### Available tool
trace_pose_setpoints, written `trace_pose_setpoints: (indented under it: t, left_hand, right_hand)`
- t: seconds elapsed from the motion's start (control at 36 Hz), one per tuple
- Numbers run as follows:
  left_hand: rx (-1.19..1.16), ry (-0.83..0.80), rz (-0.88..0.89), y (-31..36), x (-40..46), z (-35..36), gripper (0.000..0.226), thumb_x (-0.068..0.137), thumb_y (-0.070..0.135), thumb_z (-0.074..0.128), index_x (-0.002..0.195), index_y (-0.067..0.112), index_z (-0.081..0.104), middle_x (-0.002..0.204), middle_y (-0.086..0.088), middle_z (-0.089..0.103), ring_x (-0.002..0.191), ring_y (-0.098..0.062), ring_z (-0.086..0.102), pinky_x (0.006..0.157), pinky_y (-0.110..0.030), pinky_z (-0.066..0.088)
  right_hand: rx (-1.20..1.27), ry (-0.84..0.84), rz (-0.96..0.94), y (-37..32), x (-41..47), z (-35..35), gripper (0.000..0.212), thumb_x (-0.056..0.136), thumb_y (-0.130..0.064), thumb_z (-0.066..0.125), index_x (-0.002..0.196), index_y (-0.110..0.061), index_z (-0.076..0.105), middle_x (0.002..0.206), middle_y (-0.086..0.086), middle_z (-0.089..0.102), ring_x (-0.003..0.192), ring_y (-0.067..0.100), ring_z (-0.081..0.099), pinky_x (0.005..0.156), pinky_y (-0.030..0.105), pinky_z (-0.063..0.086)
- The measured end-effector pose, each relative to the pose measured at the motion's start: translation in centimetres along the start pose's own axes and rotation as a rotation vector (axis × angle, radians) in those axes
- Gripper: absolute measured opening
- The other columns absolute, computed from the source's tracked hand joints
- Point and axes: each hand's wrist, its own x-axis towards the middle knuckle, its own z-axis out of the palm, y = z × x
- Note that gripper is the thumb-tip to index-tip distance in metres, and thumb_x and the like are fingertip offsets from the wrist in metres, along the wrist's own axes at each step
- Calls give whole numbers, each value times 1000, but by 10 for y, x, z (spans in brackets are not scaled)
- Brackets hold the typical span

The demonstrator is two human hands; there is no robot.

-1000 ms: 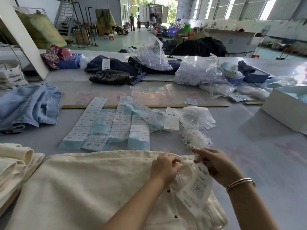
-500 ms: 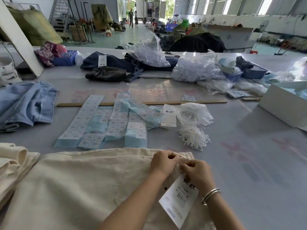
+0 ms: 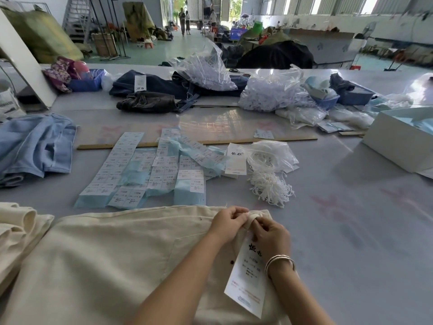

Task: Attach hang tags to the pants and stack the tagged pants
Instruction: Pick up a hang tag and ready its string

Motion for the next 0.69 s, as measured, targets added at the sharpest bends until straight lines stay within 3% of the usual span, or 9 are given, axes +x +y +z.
trace_pose_setpoints:
  t: [0.06,0.22,0.36,0.47,0.56,0.64,0.69]
  left_hand:
    - [3,17,3,0,0,2,13,93,23,62,104,18,68,100,0,69,97,-12,63,87,-18,49]
    - [-41,128,-13,-1,-4,6,12,91,24,65,94,15,72,93,1,72,92,-13,66,85,-23,51]
    - [-58,180,-29,0,-4,2,19,93,29,61,77,20,66,76,6,70,72,-7,61,72,-19,50]
    - [-145,195,-50,3,-7,0,18,94,26,60,79,19,66,76,9,71,68,-3,62,59,-9,47]
    - [-310,231,-98,5,-7,-2,14,94,23,60,84,18,67,77,6,70,70,-7,62,60,-13,48]
    - [-519,257,-127,7,-10,-10,15,93,23,61,86,13,68,69,6,67,60,-3,58,56,-16,49]
    - [-552,245,-133,7,-11,-14,15,92,25,62,86,12,69,68,7,68,62,-4,58,62,-20,50]
  right_hand:
    - [-1,4,-8,1,0,0,22,85,-26,66,65,-35,69,47,-18,58,45,-1,53,48,10,39]
    - [6,-36,-24,2,5,-2,26,83,-23,66,62,-38,67,47,-13,61,45,-1,54,47,11,39]
    - [49,-112,43,6,16,-23,26,81,-12,70,63,-32,69,57,-8,68,60,12,62,59,22,49]
    - [237,-95,83,6,20,-43,21,84,4,64,80,-15,72,70,-2,68,66,17,61,58,17,49]
    - [422,-114,108,-2,20,-53,22,86,7,58,86,-11,70,68,1,69,62,14,60,58,20,51]
    - [668,-166,144,-12,19,-57,22,89,9,52,89,-6,67,65,3,70,53,9,61,56,17,53]
    - [794,-217,168,-19,19,-56,22,89,11,49,91,-3,66,66,5,70,54,10,64,56,17,53]
